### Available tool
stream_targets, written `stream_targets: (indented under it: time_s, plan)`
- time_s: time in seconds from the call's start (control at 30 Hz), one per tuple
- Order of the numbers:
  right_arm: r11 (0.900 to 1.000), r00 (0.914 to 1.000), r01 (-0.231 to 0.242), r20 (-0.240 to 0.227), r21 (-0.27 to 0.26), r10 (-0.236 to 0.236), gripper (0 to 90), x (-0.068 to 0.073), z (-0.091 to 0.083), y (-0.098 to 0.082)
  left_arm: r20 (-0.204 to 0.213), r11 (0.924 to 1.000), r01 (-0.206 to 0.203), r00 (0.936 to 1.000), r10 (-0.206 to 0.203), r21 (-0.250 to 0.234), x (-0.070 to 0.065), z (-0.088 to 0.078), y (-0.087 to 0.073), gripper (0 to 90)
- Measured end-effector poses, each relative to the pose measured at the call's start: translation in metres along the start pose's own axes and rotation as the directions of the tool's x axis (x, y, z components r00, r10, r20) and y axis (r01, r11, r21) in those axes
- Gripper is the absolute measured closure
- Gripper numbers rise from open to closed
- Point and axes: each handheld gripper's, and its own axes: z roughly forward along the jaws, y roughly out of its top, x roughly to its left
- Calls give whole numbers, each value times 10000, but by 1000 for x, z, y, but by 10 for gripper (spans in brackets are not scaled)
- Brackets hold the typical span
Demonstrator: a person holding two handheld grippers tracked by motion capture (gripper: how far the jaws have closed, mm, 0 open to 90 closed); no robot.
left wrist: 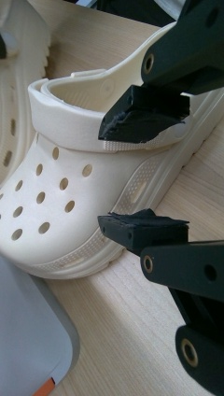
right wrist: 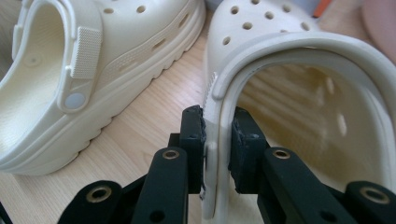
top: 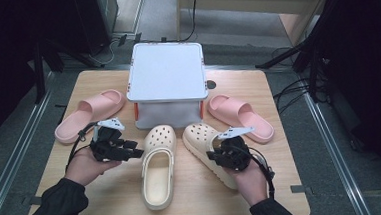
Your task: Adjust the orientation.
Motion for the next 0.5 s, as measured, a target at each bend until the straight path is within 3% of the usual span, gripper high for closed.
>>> stream_targets:
  time_s: [0.23, 0.5]
  plan:
    - [9996, 9998, 119, -174, 268, -115, 757, 21, 15, 2, 12, 9998, -27, 10000, 27, 197, -3, 2, -4, 531]
    - [9989, 9987, 316, -414, 351, -302, 732, 32, 26, 4, -65, 9996, -94, 9999, 96, 280, -7, 3, -9, 539]
